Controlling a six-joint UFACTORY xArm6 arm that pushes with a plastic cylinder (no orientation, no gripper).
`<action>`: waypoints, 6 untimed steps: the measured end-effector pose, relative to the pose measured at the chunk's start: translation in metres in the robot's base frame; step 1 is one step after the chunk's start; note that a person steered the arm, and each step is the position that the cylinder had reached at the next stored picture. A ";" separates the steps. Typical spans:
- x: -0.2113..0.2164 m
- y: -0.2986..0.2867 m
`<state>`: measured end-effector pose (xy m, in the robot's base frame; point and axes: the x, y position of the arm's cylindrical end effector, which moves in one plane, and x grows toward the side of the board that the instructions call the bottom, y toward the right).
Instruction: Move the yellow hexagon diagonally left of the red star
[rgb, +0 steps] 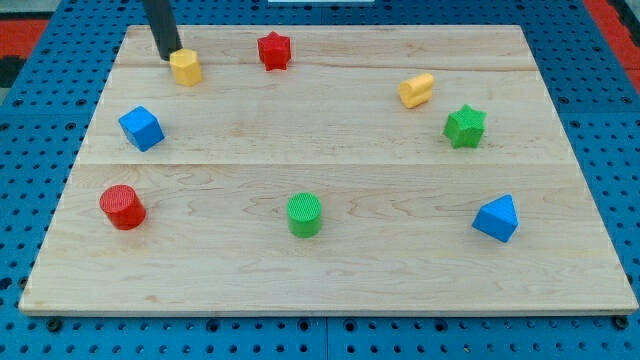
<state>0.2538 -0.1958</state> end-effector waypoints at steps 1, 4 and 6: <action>0.000 0.000; 0.012 -0.037; 0.028 0.037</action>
